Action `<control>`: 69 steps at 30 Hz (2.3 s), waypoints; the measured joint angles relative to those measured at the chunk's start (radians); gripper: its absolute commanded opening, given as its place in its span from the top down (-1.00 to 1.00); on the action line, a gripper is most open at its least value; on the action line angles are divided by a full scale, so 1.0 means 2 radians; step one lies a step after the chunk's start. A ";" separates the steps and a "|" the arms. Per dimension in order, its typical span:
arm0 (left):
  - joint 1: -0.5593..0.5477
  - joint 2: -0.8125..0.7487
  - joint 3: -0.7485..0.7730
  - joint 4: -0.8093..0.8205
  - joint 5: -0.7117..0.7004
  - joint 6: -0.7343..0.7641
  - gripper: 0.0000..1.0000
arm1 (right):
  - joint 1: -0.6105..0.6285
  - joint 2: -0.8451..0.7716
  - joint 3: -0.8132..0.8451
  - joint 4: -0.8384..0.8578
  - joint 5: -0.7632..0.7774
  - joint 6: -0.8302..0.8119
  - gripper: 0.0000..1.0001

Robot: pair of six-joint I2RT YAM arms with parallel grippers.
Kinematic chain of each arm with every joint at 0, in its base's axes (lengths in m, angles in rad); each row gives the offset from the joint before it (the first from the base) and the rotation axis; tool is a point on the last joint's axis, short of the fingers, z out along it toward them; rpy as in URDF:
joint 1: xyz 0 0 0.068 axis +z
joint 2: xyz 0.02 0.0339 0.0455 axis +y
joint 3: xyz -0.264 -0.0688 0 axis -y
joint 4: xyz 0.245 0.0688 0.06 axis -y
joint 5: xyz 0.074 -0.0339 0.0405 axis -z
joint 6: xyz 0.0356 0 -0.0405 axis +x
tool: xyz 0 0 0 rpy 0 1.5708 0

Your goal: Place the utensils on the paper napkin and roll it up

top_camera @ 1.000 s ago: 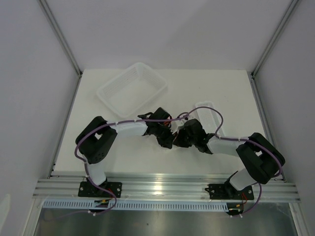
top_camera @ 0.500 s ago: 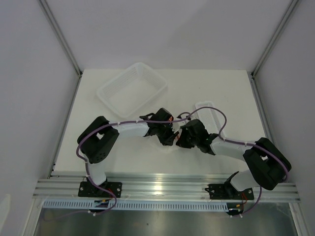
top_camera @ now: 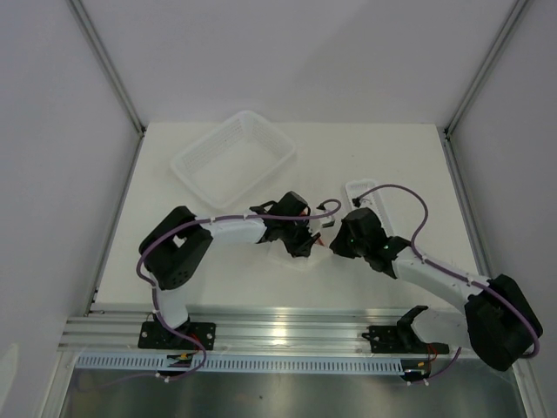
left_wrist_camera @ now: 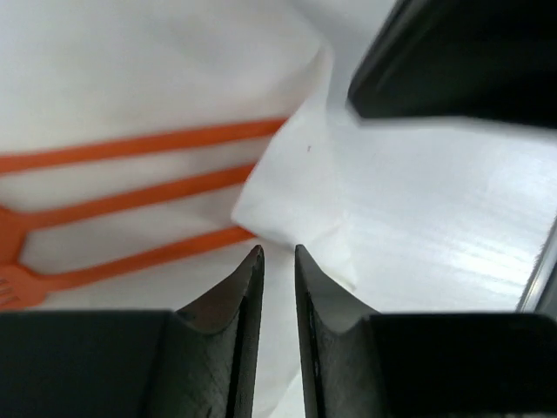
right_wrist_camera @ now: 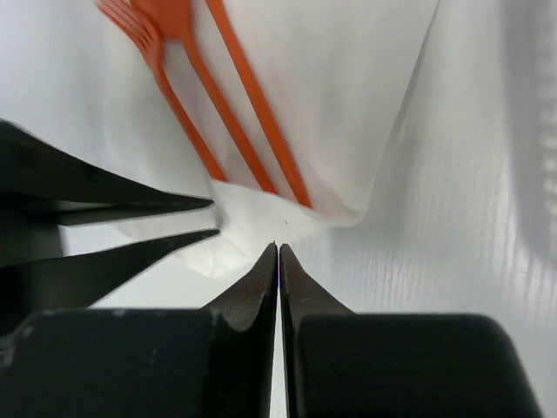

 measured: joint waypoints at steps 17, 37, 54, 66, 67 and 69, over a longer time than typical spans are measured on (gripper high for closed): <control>0.007 0.011 -0.003 -0.023 -0.008 -0.001 0.53 | -0.035 0.008 0.002 0.040 0.013 0.014 1.00; 0.017 -0.085 -0.054 -0.067 -0.009 0.004 0.48 | -0.035 0.059 0.014 0.066 -0.048 -0.033 1.00; 0.090 -0.004 -0.001 -0.151 0.025 -0.089 0.39 | -0.041 0.193 0.103 0.040 -0.014 -0.067 1.00; 0.120 0.015 0.033 -0.177 0.010 -0.082 0.38 | -0.010 0.193 0.092 0.063 -0.008 -0.035 1.00; 0.120 0.015 0.035 -0.178 0.009 -0.080 0.38 | -0.006 0.193 0.090 0.067 -0.008 -0.031 1.00; 0.120 0.015 0.035 -0.179 0.006 -0.074 0.38 | 0.001 0.193 0.089 0.071 -0.009 -0.024 1.00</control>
